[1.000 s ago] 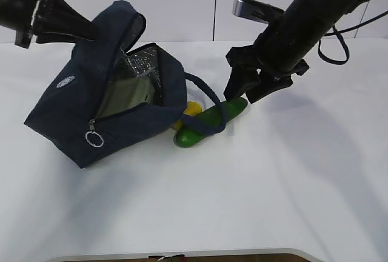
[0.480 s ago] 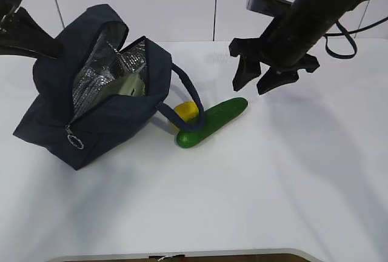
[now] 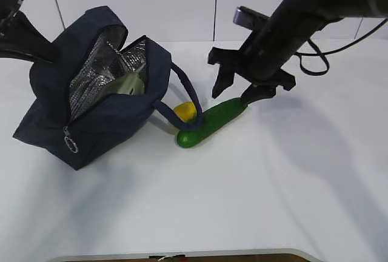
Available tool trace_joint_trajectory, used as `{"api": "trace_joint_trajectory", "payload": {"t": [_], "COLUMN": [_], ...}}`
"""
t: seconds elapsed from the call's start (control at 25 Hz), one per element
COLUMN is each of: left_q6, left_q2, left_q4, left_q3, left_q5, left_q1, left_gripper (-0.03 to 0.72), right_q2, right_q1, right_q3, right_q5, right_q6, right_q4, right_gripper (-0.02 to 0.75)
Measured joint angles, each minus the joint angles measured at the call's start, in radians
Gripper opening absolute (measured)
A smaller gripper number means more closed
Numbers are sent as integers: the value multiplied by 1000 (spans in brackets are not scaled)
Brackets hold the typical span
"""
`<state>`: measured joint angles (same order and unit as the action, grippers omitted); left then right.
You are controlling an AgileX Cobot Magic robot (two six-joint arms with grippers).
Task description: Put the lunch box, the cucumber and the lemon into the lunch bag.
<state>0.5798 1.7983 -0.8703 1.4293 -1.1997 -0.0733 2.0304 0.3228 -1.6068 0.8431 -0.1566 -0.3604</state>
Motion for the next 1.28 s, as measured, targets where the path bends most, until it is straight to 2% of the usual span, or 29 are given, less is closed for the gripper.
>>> {"api": "trace_joint_trajectory", "payload": {"t": [0.32, 0.6, 1.28], "left_q6": [0, 0, -1], "left_q2": [0, 0, 0], "left_q4": [72, 78, 80], "left_q3": [0, 0, 0], "left_q5": [0, 0, 0], "left_q1": [0, 0, 0], "left_gripper": [8, 8, 8], "right_q2": [47, 64, 106], "right_q1": [9, 18, 17], "right_q3": [0, 0, 0], "right_q5": [-10, -48, -112], "right_q6": [-113, -227, -255], "right_q4": [48, 52, 22], "right_gripper": [501, 501, 501]}}
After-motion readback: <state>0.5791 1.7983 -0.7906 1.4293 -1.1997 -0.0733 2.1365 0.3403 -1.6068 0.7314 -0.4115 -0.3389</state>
